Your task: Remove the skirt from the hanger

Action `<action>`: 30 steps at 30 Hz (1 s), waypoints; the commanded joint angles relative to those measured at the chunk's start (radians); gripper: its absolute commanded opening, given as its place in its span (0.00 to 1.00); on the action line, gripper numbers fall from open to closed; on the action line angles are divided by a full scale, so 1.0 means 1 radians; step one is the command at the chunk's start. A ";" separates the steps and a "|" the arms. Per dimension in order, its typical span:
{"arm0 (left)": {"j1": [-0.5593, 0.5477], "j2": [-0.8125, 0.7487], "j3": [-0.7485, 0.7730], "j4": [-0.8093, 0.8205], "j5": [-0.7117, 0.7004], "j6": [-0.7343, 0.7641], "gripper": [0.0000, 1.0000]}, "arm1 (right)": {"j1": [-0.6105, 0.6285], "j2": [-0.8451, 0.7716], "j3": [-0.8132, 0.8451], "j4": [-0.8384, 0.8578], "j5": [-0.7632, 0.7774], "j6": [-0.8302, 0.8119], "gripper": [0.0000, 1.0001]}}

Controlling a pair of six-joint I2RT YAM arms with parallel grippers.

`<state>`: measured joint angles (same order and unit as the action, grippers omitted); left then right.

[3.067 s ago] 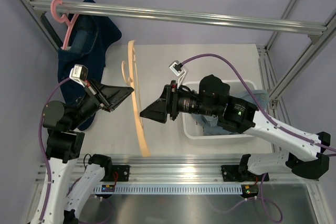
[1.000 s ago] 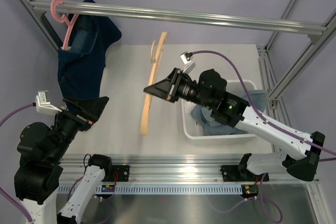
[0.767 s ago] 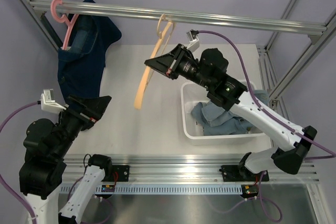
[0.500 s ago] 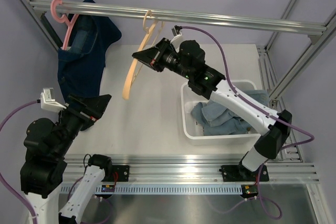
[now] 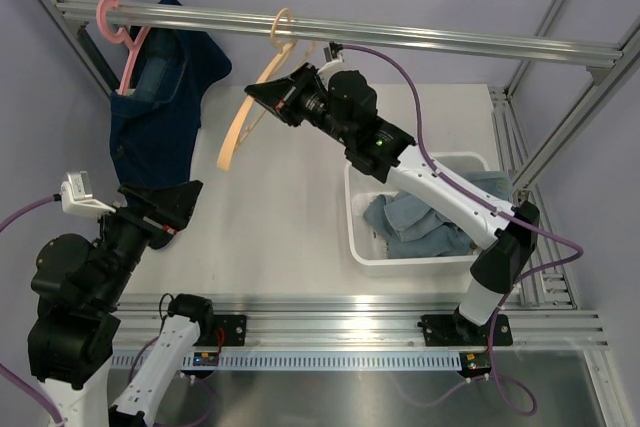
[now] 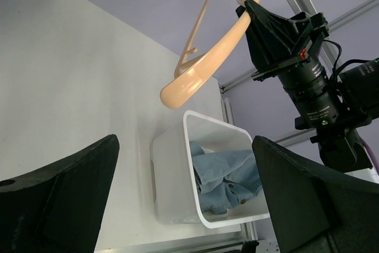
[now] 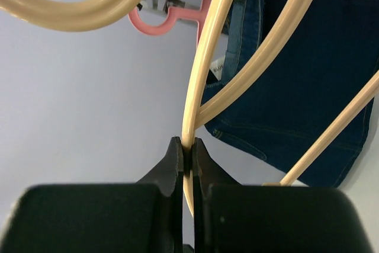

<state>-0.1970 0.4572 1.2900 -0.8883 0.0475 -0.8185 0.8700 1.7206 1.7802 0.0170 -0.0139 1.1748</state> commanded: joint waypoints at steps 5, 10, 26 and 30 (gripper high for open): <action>0.002 -0.015 0.015 0.019 -0.017 0.021 0.99 | 0.012 0.003 0.084 0.025 0.192 0.012 0.00; 0.002 -0.018 0.035 0.002 -0.028 0.027 0.99 | 0.011 0.020 0.082 -0.006 0.221 0.074 0.00; 0.002 -0.011 0.032 -0.037 -0.043 0.027 0.99 | 0.035 0.014 -0.047 -0.005 0.267 0.123 0.00; 0.002 -0.012 0.048 -0.046 -0.074 0.035 0.99 | 0.049 0.004 -0.074 -0.003 0.289 0.114 0.00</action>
<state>-0.1970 0.4458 1.3067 -0.9512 0.0185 -0.8074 0.8982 1.7348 1.7428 0.0662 0.2283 1.2583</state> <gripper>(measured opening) 0.987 0.036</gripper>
